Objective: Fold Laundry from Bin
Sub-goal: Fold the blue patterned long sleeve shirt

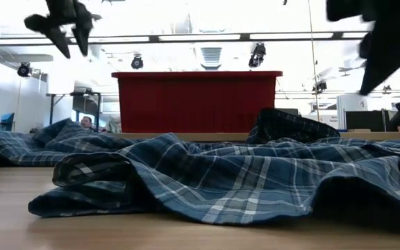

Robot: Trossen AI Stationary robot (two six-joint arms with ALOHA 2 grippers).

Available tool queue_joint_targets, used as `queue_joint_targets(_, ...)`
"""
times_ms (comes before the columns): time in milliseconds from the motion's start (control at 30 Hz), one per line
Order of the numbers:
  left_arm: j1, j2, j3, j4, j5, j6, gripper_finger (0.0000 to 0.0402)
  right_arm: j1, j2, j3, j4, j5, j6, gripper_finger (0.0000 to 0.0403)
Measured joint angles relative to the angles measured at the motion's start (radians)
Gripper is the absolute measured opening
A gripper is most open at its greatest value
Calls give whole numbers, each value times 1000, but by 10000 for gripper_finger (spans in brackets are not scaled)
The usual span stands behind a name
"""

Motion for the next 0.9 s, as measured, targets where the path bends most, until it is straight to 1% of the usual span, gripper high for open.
queue_joint_targets(67,-81,-43,19,-17,33,-25,248,38,0,0,1,-28,3,297)
queue_joint_targets(133,-208,-91,13,8,95,-48,255,79,0,0,0,-52,29,297)
queue_joint_targets(200,-382,-135,-37,100,142,-90,255,117,10,0,0,-63,56,297)
queue_joint_targets(267,-591,-167,-121,247,128,-117,251,155,36,0,8,-68,59,297)
queue_joint_targets(333,-821,-178,-227,406,35,-135,245,187,78,8,38,-68,25,297)
queue_joint_targets(400,-1033,-156,-338,573,-97,-139,241,218,147,48,72,-64,-29,295)
queue_joint_targets(467,-1204,-106,-435,732,-217,-143,238,240,234,105,79,-65,-52,292)
queue_joint_targets(500,-1267,-74,-472,805,-253,-154,237,249,281,135,76,-75,-53,290)
queue_joint_targets(567,-1345,5,-524,928,-267,-222,236,267,368,199,77,-135,-62,284)
queue_joint_targets(633,-1384,89,-553,997,-216,-310,235,280,447,259,77,-195,-78,276)
queue_joint_targets(700,-1409,175,-558,1027,-155,-367,235,292,516,314,76,-224,-96,265)
queue_joint_targets(800,-1433,285,-526,1034,-105,-400,235,297,598,387,44,-228,-98,241)
queue_joint_targets(900,-1454,375,-467,1036,-98,-399,235,290,652,438,-28,-226,-81,201)
